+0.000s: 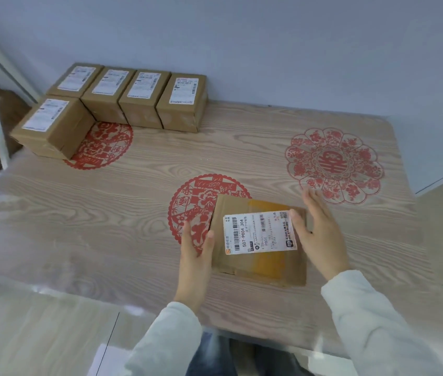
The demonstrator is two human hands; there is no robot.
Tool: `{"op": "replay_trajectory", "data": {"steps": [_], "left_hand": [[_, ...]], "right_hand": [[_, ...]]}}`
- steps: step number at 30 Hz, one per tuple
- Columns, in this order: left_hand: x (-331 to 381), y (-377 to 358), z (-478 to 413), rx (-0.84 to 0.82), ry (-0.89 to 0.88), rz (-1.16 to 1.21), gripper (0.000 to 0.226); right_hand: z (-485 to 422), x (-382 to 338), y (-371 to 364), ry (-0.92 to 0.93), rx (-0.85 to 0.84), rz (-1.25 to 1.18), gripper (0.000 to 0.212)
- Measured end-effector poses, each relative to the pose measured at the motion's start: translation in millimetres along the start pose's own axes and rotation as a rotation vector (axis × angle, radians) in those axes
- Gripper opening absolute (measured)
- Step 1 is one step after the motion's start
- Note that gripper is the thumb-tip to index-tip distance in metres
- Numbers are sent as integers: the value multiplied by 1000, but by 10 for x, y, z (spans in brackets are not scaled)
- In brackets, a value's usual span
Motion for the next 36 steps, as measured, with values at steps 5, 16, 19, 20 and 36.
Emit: {"op": "replay_trajectory", "data": {"steps": [5, 16, 19, 20, 36], "left_hand": [[-300, -257, 502, 147, 173, 128, 82], [-356, -1495, 1258, 105, 444, 357, 92], [-325, -1634, 1222, 85, 441, 395, 93], [-309, -1660, 1193, 84, 439, 416, 95], [-312, -1590, 911, 116, 332, 448, 11]], "right_hand": [[-179, 398, 282, -62, -84, -230, 54], [-357, 794, -96, -195, -428, -386, 55], [-393, 735, -217, -194, -483, -383, 56], [-410, 737, -234, -195, -487, -387, 57], [-378, 822, -144, -181, -436, -433, 28]]}}
Point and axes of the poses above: each hand's wrist, its own z-axis away from the middle knuckle, its own y-axis out of the back of the hand, x = y × z, the point moved 10 cm from there along -z, towards the middle knuckle, and after that the axes turned 9 degrees about -z, right-handed, at the moved point
